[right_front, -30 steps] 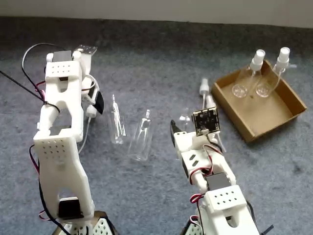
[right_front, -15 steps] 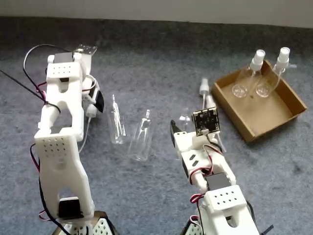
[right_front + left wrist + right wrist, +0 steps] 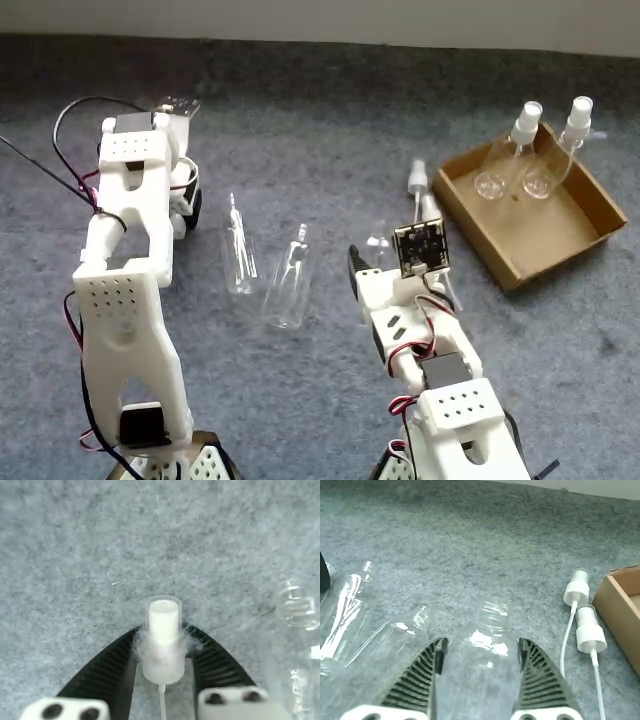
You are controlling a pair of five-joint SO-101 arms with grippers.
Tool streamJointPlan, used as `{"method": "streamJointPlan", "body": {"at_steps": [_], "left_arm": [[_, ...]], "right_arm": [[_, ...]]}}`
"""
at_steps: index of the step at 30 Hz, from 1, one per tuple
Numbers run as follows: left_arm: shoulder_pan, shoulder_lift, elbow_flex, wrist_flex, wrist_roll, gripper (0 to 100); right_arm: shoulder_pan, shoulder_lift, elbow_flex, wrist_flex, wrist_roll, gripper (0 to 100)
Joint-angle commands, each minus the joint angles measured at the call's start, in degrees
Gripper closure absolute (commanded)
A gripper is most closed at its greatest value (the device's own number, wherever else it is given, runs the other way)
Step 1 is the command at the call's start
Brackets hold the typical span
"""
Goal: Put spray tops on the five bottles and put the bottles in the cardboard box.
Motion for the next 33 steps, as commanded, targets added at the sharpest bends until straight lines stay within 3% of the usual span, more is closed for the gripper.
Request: {"method": "streamJointPlan", "body": {"at_steps": [1, 5, 11, 19, 28, 33], "left_arm": [[-0.4, -1.1, -1.1, -0.09, -0.53, 99], [-0.22, -4.18, -5.23, 1.05, -0.26, 99], [2.42, -14.37, -13.14, 12.31, -0.44, 99], [5.85, -31.25, -12.62, 13.27, -0.18, 99], [12.44, -55.6, 7.52, 12.84, -0.53, 99], [14.81, -63.69, 17.19, 5.8, -0.35, 99]], "right_arm": [[-0.31, -1.19, -0.66, -1.45, 0.53, 96.4], [-0.31, -1.19, -0.66, -1.45, 0.53, 96.4], [-0.31, -1.19, -0.66, -1.45, 0.53, 96.4], [-0.4, -1.19, -0.66, -1.45, 0.53, 96.4], [-1.36, -1.19, -0.66, -1.45, 0.53, 96.4], [-5.41, -1.19, -0.57, -1.45, 0.35, 96.4]]}}
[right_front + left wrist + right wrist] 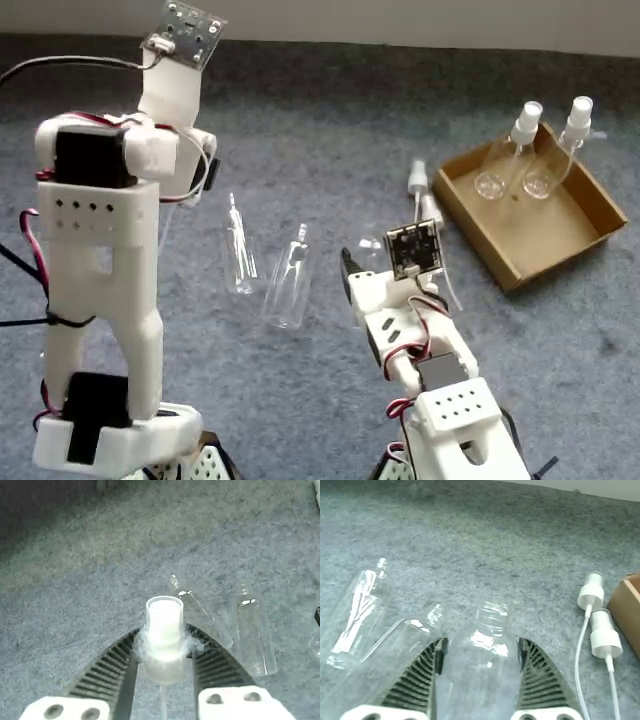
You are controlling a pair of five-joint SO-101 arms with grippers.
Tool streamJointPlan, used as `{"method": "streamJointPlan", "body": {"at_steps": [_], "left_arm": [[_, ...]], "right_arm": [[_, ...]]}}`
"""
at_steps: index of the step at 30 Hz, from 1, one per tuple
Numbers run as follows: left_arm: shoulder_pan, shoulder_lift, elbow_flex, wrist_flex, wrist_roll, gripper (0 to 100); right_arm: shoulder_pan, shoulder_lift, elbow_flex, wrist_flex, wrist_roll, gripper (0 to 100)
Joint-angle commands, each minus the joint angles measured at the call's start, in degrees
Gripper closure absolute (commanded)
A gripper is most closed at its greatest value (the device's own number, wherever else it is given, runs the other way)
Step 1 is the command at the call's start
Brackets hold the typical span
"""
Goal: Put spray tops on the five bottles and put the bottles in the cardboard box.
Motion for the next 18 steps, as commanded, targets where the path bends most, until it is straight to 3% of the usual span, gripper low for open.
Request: {"method": "streamJointPlan", "body": {"at_steps": [1, 8, 15, 18], "left_arm": [[1.89, -6.9, 4.79, -6.15, -0.09, 99], [3.65, -13.14, 15.25, -19.6, 0.0, 99], [14.02, -23.43, 22.2, -21.54, 0.62, 99], [14.29, -26.95, 24.04, -25.23, 6.33, 99]], "right_arm": [[-2.33, -1.19, -0.57, -1.45, 0.26, 96.4], [-3.3, -1.19, -0.66, -1.45, 0.18, 96.4], [-3.03, -1.27, -1.19, -1.19, 0.35, 96.4], [-3.03, -1.8, -1.63, -1.36, 0.44, 96.4]]}}
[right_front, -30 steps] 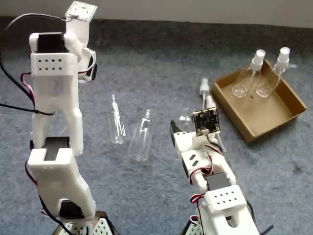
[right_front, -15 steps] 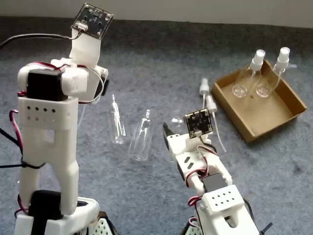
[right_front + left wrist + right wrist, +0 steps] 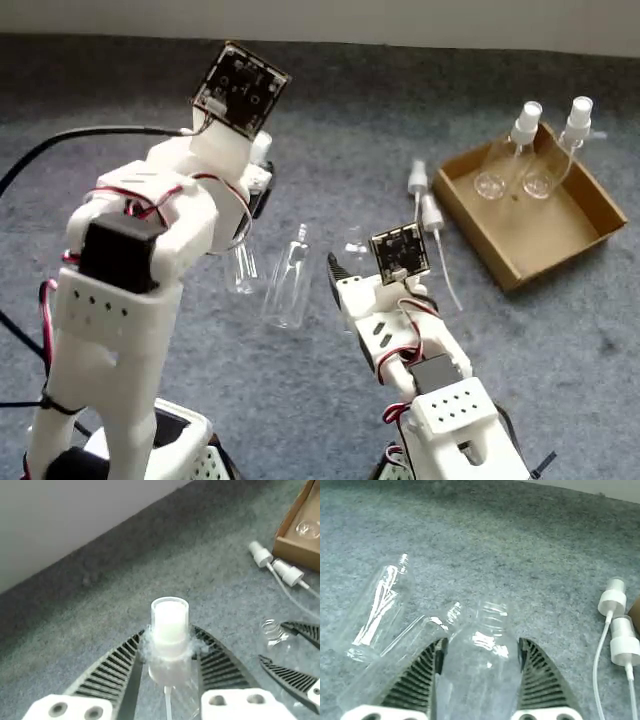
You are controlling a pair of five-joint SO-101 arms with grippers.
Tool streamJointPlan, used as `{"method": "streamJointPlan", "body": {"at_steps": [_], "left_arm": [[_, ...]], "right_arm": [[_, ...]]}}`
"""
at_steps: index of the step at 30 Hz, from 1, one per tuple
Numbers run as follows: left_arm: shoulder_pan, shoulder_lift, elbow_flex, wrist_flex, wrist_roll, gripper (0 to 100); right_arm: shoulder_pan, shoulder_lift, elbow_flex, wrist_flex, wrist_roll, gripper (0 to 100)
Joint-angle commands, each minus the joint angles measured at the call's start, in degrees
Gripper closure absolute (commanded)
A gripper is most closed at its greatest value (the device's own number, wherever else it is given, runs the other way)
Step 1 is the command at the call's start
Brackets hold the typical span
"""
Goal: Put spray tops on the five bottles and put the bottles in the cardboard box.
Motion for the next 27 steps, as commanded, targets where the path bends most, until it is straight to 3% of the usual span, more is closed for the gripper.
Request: {"method": "streamJointPlan", "body": {"at_steps": [1, 11, 19, 24, 27], "left_arm": [[1.01, -5.14, 1.8, -4.48, 6.33, 99], [1.54, -7.52, 9.98, -12.57, 9.23, 99], [6.02, -7.6, 9.45, -21.36, 9.76, 99], [6.64, -10.51, 9.98, -29.45, 20.84, 99], [6.9, -13.49, 9.98, -31.21, 22.07, 99]], "right_arm": [[-0.22, -3.03, -2.33, -1.1, 0.44, 96.5], [2.42, -28.79, -3.03, 6.99, 0.53, 96.7], [2.42, -33.8, 3.03, 6.81, 0.53, 96.7], [2.07, -33.89, 3.56, 6.73, 0.62, 96.7], [2.07, -33.89, 4.7, 4.62, 0.62, 96.7]]}}
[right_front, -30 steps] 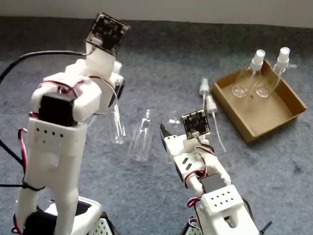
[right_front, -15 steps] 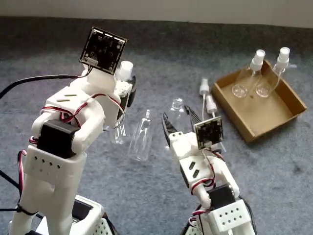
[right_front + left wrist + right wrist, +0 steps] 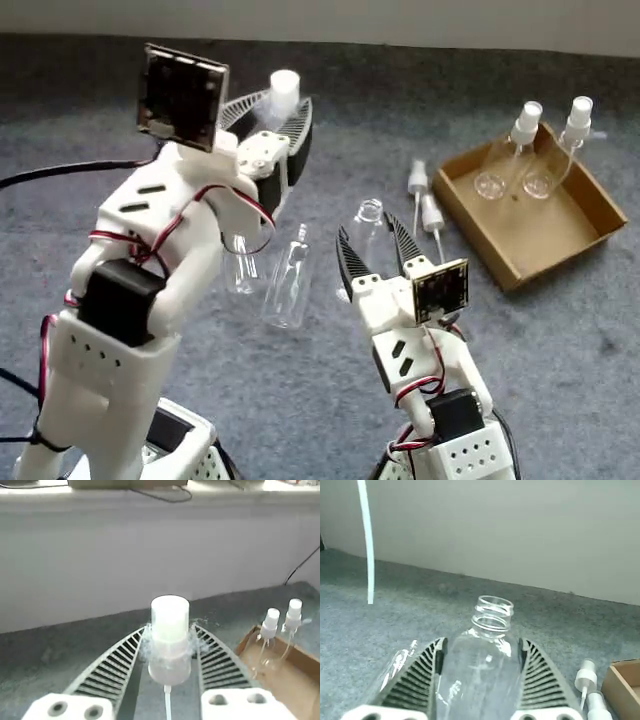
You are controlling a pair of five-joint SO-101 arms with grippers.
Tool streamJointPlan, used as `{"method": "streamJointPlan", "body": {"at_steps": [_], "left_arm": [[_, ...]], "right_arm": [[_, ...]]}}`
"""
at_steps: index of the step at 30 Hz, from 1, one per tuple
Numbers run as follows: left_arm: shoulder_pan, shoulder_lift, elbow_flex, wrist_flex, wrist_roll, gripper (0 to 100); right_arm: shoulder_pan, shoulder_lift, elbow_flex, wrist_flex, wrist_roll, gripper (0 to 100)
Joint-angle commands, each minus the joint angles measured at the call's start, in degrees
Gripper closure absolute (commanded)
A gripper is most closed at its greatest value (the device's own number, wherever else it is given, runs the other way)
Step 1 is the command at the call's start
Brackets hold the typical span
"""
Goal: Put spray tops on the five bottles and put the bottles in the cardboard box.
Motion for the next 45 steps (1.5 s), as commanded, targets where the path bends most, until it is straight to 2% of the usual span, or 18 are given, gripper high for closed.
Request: {"method": "streamJointPlan", "body": {"at_steps": [1, 6, 11, 15, 22, 25, 30, 40, 45], "left_arm": [[1.54, -4.18, -0.48, -3.34, 1.93, 99], [1.54, -6.29, -0.4, -4.04, 2.2, 99], [4.0, -6.55, -0.4, -4.13, 13.54, 99], [7.08, -6.46, 0.22, -6.95, 17.58, 99], [7.34, -6.64, 9.54, -21.63, 17.41, 99], [7.34, -6.64, 12.44, -24.44, 17.32, 99], [7.34, -6.73, 12.62, -24.44, 10.55, 99], [7.34, -14.9, 13.32, -24.09, 10.37, 99], [7.6, -15.52, 17.54, -23.12, 10.37, 99]], "right_arm": [[0.66, -1.27, 1.01, -4.53, 0.62, 96.7], [0.66, -1.27, 8.4, -14.29, 0.7, 96.7], [0.22, -1.27, 11.38, -16.13, 8.7, 96.7], [-3.3, -1.27, 11.38, -16.13, 12.04, 96.7], [-4.79, -1.27, 11.38, -15.78, 12.92, 96.8], [-4.7, -1.27, 11.38, -15.69, 12.75, 96.8], [-4.7, -1.19, 11.38, -15.69, 12.75, 96.8], [-4.7, -1.19, 11.38, -15.69, 12.75, 96.8], [-4.7, -1.1, 11.38, -15.69, 12.75, 96.8]]}}
